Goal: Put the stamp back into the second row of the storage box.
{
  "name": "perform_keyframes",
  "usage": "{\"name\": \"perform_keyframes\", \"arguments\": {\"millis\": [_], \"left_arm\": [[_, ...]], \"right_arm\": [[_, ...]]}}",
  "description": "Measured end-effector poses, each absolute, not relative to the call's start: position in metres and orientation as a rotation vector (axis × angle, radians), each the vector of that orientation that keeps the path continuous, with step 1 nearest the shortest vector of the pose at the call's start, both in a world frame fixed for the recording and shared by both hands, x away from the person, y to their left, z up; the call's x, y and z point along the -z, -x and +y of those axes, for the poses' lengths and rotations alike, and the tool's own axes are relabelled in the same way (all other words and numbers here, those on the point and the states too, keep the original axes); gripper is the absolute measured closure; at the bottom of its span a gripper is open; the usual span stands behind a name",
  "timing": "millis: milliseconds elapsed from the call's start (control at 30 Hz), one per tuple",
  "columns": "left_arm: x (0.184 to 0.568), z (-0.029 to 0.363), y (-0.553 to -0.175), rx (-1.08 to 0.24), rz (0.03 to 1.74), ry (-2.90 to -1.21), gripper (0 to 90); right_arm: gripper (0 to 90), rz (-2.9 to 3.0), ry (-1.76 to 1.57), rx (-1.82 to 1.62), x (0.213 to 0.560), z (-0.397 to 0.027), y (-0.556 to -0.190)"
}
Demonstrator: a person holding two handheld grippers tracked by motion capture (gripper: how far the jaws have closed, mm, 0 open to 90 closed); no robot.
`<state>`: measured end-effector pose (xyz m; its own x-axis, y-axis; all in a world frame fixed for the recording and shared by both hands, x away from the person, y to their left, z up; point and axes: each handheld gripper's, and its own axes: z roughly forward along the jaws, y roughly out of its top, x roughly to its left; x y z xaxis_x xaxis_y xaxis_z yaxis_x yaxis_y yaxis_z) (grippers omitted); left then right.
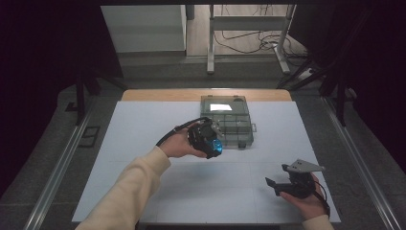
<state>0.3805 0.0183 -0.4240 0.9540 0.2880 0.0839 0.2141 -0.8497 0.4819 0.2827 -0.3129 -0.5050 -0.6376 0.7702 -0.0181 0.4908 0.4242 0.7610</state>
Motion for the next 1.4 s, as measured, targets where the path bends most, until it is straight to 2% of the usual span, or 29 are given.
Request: {"name": "perform_keyframes", "arguments": {"millis": [1400], "left_arm": [[0.432, -0.008, -0.472, -0.220, 0.422, -2.628, 41.5]], "right_arm": [[16.1, 2.331, -1.085, -1.061, 0.505, -0.313, -0.282]]}}
